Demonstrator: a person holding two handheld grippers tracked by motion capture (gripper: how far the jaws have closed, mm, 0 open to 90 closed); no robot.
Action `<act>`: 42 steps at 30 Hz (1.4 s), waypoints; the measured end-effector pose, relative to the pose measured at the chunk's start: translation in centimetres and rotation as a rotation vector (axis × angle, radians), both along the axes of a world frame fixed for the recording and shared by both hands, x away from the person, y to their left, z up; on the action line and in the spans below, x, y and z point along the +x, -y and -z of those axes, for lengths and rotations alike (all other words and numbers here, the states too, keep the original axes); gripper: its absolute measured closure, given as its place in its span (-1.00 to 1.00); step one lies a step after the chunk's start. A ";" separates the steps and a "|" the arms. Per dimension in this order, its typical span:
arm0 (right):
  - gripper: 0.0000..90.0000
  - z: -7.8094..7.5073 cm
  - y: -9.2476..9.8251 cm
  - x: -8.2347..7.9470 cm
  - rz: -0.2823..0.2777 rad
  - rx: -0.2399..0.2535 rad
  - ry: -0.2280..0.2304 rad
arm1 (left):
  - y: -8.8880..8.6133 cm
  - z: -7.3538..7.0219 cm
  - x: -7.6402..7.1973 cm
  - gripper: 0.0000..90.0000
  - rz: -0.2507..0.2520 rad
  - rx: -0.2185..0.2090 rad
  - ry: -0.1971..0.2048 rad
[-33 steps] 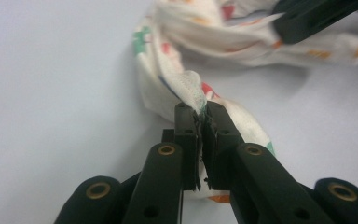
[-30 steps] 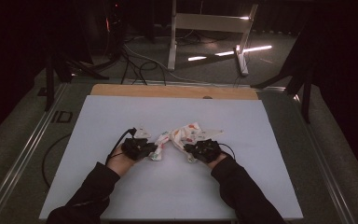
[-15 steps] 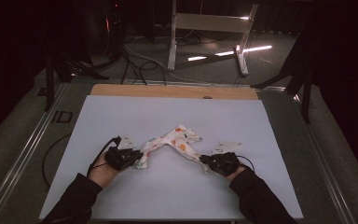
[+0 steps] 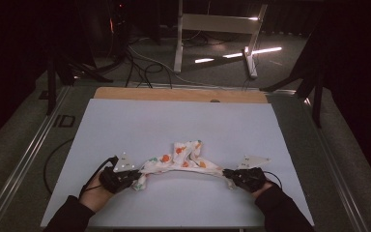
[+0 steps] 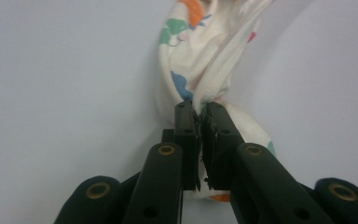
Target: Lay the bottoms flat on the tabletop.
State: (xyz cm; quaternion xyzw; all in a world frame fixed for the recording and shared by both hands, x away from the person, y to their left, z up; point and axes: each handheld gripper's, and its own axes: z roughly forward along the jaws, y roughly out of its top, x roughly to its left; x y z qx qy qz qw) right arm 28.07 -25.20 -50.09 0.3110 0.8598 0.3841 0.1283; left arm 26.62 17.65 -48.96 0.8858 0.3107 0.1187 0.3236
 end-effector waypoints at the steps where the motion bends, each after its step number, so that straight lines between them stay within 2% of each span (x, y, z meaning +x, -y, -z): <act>1: 0.96 0.0 0.2 -0.1 0.004 0.001 -0.005 | 0.1 0.0 -0.3 0.89 0.007 -0.002 -0.007; 5: 0.94 0.0 0.7 -0.3 0.016 -0.002 -0.005 | 0.6 0.0 -0.9 0.87 0.039 -0.022 -0.030; 7: 0.87 -0.2 0.6 -0.3 0.016 0.007 -0.009 | 1.0 -0.1 -1.1 0.81 0.064 -0.016 -0.032; 9: 0.69 -0.7 0.4 -0.4 0.011 0.011 0.000 | 1.2 -0.5 -1.3 0.66 0.079 -0.027 -0.029; 12: 0.40 -1.8 0.2 -0.2 0.014 0.057 0.011 | 1.6 -1.4 -1.2 0.30 0.076 -0.041 -0.016; 14: 0.34 -2.6 -0.1 -0.1 0.014 0.072 0.029 | 1.8 -2.0 -0.9 0.13 0.063 -0.057 -0.008; 16: 0.25 -3.2 -0.8 0.4 0.011 0.107 0.030 | 2.1 -2.4 -0.3 0.03 0.055 -0.067 -0.004; 19: 0.17 -3.8 -2.5 1.0 0.000 0.110 0.041 | 2.7 -2.9 0.9 -0.13 0.045 -0.068 -0.001; 21: 0.17 -3.8 -3.8 1.4 -0.017 0.101 0.049 | 3.2 -3.0 2.1 -0.14 0.038 -0.073 -0.004; 25: 0.17 -3.2 -5.9 2.7 -0.028 0.094 0.046 | 4.4 -2.5 4.3 -0.13 0.031 -0.053 -0.009; 32: 0.18 -1.8 -8.5 4.7 -0.025 0.047 0.015 | 6.4 -0.2 7.5 0.01 0.021 -0.033 -0.059; 37: 0.34 -0.5 -9.3 5.1 -0.005 0.016 -0.018 | 7.3 1.5 8.5 0.15 0.021 -0.006 -0.096; 42: 0.70 0.4 -9.5 5.3 0.006 -0.041 -0.022 | 7.8 2.1 8.6 0.44 0.039 -0.002 -0.092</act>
